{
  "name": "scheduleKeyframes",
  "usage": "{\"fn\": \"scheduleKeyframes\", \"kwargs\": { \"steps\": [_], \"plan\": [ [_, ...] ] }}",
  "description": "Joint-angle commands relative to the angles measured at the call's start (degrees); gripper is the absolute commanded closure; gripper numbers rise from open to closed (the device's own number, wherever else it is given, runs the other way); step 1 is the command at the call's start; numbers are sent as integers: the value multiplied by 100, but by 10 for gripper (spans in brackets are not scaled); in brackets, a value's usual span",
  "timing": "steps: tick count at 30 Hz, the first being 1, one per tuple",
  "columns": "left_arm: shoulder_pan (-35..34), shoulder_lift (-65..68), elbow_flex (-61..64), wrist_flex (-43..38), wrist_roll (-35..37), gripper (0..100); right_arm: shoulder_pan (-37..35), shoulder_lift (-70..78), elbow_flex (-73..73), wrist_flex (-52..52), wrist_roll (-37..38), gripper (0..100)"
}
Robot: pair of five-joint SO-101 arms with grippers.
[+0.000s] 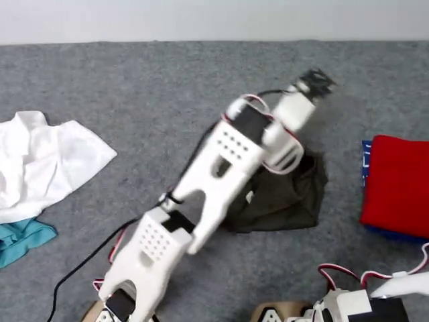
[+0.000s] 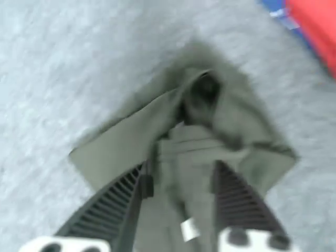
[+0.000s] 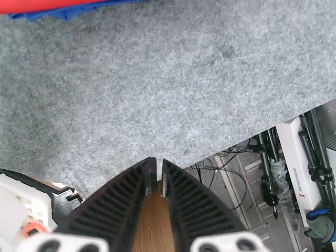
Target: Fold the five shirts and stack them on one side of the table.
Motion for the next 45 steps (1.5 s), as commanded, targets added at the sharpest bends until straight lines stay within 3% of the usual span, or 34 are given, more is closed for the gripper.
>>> {"fn": "scheduleKeyframes", "kwargs": {
  "steps": [1,7,12,21,26,31,41,45],
  "plan": [
    [-237,-545,567,123,-492,973,-75,-215,-44,189,35,961],
    [-176,-545,1938,44,-756,986,-110,-215,-44,189,35,961],
    [255,-545,2738,-237,-756,986,-110,-215,-44,171,26,961],
    [1644,-730,2545,105,-730,986,-119,-215,-44,163,35,961],
    [2075,-1046,2589,105,-721,986,-119,-215,-44,163,53,961],
    [1855,-1380,2580,114,-721,986,-110,-215,-44,163,53,961],
    [440,-2171,2686,114,-712,986,-189,-215,-44,171,53,961],
    [440,-2171,3371,105,-712,986,-356,-215,-44,198,26,961]
  ]
}}
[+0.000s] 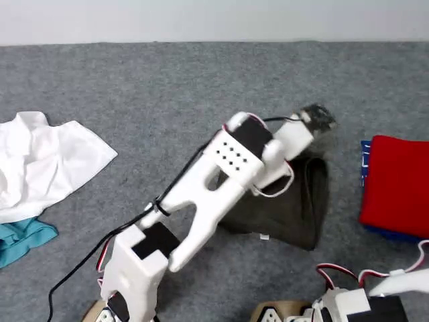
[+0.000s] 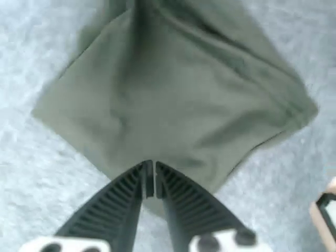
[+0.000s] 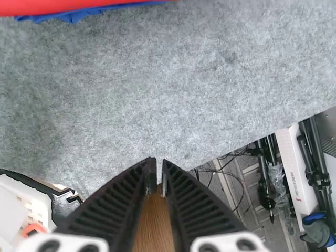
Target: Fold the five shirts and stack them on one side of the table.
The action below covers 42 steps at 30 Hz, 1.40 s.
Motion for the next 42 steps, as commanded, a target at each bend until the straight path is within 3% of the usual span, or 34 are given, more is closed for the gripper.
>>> {"fn": "scheduleKeyframes", "kwargs": {
  "steps": [1,7,14,23,26,34,39,42],
  "plan": [
    [53,-396,505,132,-35,986,-189,-215,-44,207,18,961],
    [325,-387,1675,114,-44,986,-259,-215,-44,207,18,961],
    [185,-387,2967,-712,-62,986,-242,-215,-44,207,18,961],
    [-510,-923,1341,132,-53,986,-470,-277,-44,224,-9,961],
    [-985,-1327,1051,141,-44,986,-760,-277,-44,224,-466,961],
    [-2444,-2549,1604,141,-62,986,-2510,-268,-44,251,-1749,962],
    [-3525,-3244,2202,132,-70,986,-4365,-207,-44,242,-2910,957],
    [-4158,-3543,2440,132,-79,986,-5622,-31,-53,215,-3631,884]
  ]
}}
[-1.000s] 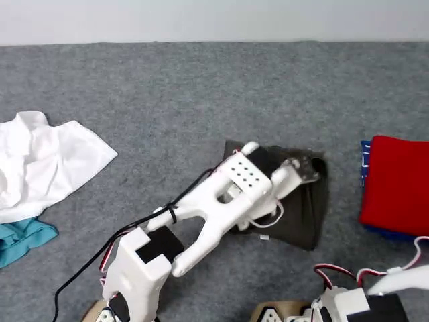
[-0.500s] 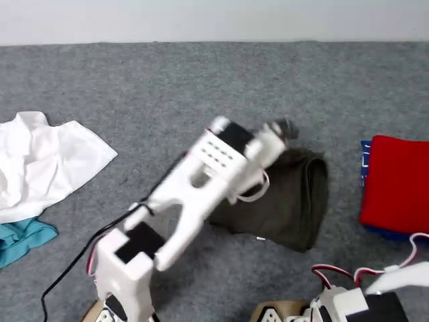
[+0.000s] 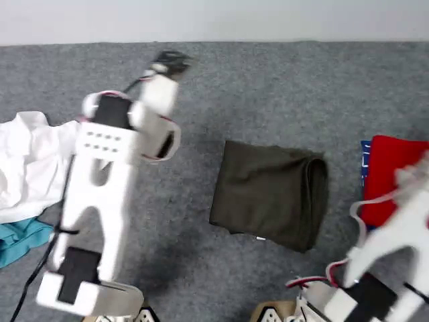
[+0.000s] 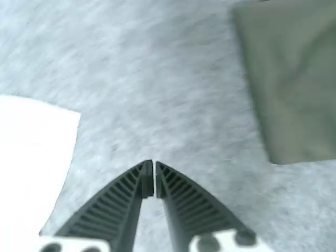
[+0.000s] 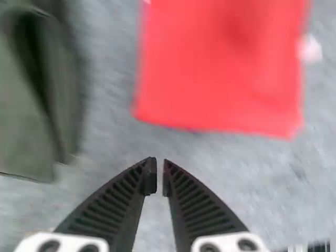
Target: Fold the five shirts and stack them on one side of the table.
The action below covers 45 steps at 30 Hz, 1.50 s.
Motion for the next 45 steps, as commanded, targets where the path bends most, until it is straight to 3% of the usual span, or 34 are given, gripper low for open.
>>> {"fn": "scheduleKeyframes", "kwargs": {
  "steps": [1,7,14,28,34,45],
  "plan": [
    [-774,-563,127,123,-70,986,-1569,101,-62,180,-914,859],
    [-1969,-905,127,123,-193,986,-2826,1182,-79,-541,-1732,856],
    [-2760,-941,127,123,-835,986,-2905,2220,-79,-1103,-1767,866],
    [-2796,-923,145,132,-809,986,-2677,3345,-79,-2519,-1697,867],
    [-2796,-949,233,132,-809,986,-2695,3618,-281,-2914,-1002,995],
    [-2769,-949,778,123,-800,986,-2264,3653,-738,-3521,193,986]
  ]
}}
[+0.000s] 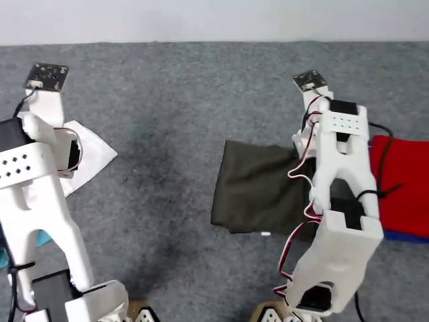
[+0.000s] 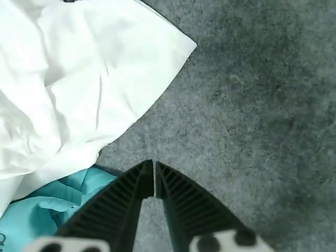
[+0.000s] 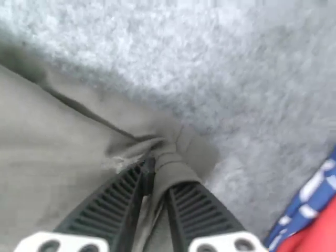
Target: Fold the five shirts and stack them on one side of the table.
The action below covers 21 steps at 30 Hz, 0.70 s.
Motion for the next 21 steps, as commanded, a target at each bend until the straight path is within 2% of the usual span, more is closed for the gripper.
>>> {"fn": "scheduleKeyframes", "kwargs": {
  "steps": [1,4,10,21],
  "plan": [
    [-18,-255,-22,105,-26,986,251,-48,-378,-488,378,984],
    [-18,-255,-31,105,-26,986,330,48,-396,-620,440,965],
    [-9,-211,-31,97,-26,986,347,-13,-404,-84,413,817],
    [-9,-211,-31,97,-26,986,-189,-1024,-404,936,413,953]
  ]
}}
